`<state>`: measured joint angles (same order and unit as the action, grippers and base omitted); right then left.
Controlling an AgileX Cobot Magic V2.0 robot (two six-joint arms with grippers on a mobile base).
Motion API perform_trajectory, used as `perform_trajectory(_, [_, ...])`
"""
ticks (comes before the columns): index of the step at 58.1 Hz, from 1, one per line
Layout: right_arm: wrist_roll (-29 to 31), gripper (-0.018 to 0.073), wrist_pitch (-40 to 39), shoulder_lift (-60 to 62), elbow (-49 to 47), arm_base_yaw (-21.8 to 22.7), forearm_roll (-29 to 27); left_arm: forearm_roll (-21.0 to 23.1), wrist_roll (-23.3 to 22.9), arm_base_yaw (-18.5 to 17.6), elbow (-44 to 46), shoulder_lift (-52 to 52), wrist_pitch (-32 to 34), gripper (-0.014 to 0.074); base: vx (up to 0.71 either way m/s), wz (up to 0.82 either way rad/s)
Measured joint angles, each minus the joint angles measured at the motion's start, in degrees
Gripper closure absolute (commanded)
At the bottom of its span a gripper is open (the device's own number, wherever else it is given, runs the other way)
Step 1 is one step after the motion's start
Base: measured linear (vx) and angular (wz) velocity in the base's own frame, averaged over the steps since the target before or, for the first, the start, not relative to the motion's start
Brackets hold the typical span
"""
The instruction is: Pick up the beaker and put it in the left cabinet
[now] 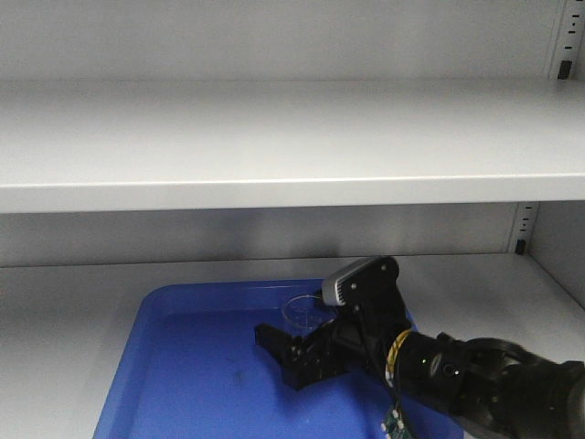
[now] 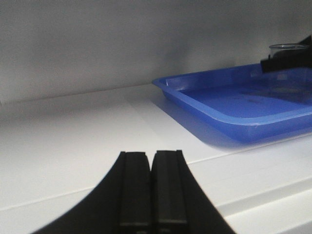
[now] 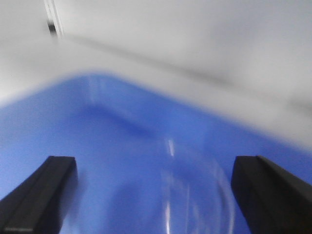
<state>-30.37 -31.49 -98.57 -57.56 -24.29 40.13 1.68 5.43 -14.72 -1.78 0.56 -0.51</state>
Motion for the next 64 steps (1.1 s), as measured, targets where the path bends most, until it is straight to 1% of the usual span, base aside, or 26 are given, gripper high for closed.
perform_trajectory(9, [0.0,-0.0096,0.4,4.3,0.0,0.0,0.0,0.0,0.0,0.0,0.0,0.0,0.0,0.0595,0.00,0.00])
perform_trajectory(13, [-0.2,-0.0050,1.6,6.0,0.0,0.0,0.0,0.0,0.0,0.0,0.0,0.0,0.0,0.0595,0.00,0.00])
perform_trajectory(16, [-1.0,0.0006,3.6,7.2,0.0,0.0,0.0,0.0,0.0,0.0,0.0,0.0,0.0,0.0595,0.00,0.00])
perform_trajectory(18, [-2.3,0.0062,5.0,7.9,0.0,0.0,0.0,0.0,0.0,0.0,0.0,0.0,0.0,0.0595,0.00,0.00])
perform_trajectory(21, [-5.1,0.0201,9.5,9.3,0.0,0.0,0.0,0.0,0.0,0.0,0.0,0.0,0.0,0.0595,0.00,0.00])
perform_trajectory(23, [-6.9,0.0274,12.6,10.3,0.0,0.0,0.0,0.0,0.0,0.0,0.0,0.0,0.0,0.0595,0.00,0.00])
perform_trajectory(28, [-10.5,0.0532,20.9,13.2,0.2,0.0,-0.3,0.0,0.0,0.0,0.0,0.0,0.0,0.0595,0.00,0.00])
perform_trajectory(29, [-11.0,0.0570,22.7,14.0,0.5,0.0,-0.4,0.0,0.0,0.0,0.0,0.0,0.0,0.0595,0.00,0.00])
perform_trajectory(34, [-12.2,0.0572,27.9,17.5,2.9,0.0,-0.6,0.0,0.0,0.0,0.0,0.0,0.0,0.0595,0.00,0.00])
perform_trajectory(38, [-12.3,0.0571,30.2,20.7,6.4,0.0,-0.7,0.0,0.0,0.0,0.0,0.0,0.0,0.0595,0.00,0.00])
perform_trajectory(51, [-12.4,0.0567,32.7,33.4,17.6,0.0,-0.7,0.0,0.0,0.0,0.0,0.0,0.0,0.0595,0.00,0.00])
perform_trajectory(64, [-12.5,0.0567,37.7,47.7,25.1,0.0,-1.2,0.0,0.0,0.0,0.0,0.0,0.0,0.0595,0.00,0.00])
